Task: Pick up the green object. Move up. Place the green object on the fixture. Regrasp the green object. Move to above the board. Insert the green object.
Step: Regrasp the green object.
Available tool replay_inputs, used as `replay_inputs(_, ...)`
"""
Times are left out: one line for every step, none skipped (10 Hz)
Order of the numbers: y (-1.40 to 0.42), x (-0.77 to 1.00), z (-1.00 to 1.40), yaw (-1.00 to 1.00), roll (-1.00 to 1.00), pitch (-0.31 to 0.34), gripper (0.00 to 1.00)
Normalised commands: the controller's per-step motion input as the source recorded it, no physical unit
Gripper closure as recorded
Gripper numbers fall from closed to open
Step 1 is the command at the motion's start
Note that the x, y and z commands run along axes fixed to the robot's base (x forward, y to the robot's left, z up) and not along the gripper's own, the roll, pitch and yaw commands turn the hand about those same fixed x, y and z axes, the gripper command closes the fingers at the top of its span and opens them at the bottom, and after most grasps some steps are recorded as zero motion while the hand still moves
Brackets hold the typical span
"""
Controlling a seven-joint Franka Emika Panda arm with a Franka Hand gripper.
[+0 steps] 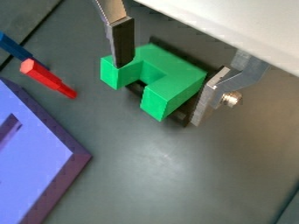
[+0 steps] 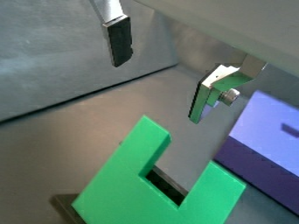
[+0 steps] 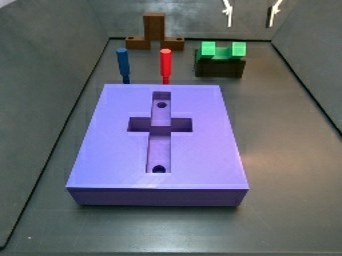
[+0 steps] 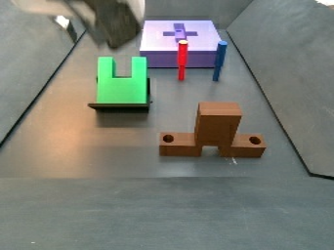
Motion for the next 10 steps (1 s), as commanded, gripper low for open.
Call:
replay_inputs(-0.15,0.07,0.23,0.23,1.00,0.009,0.00)
replay_inputs(-0.11,0.03,0.12,0.21,1.00,0.009,0.00)
replay_inputs(-0.11,0.02,0.10,0.21,1.00,0.009,0.00)
replay_inputs(-0.11,0.02,0.06,0.22,1.00,0.014,0.00)
replay_inputs(-0.10,0.02,0.05,0.22,1.00,0.009,0.00)
replay_inputs(-0.10,0.03,0.05,0.22,1.00,0.000,0.00)
replay_inputs(-0.10,0.03,0.05,0.22,1.00,0.000,0.00)
replay_inputs(-0.09,0.03,0.04,0.22,1.00,0.000,0.00)
replay_inputs(-0.09,0.02,0.04,0.23,1.00,0.000,0.00)
replay_inputs(-0.08,0.01,0.04,0.24,1.00,0.000,0.00)
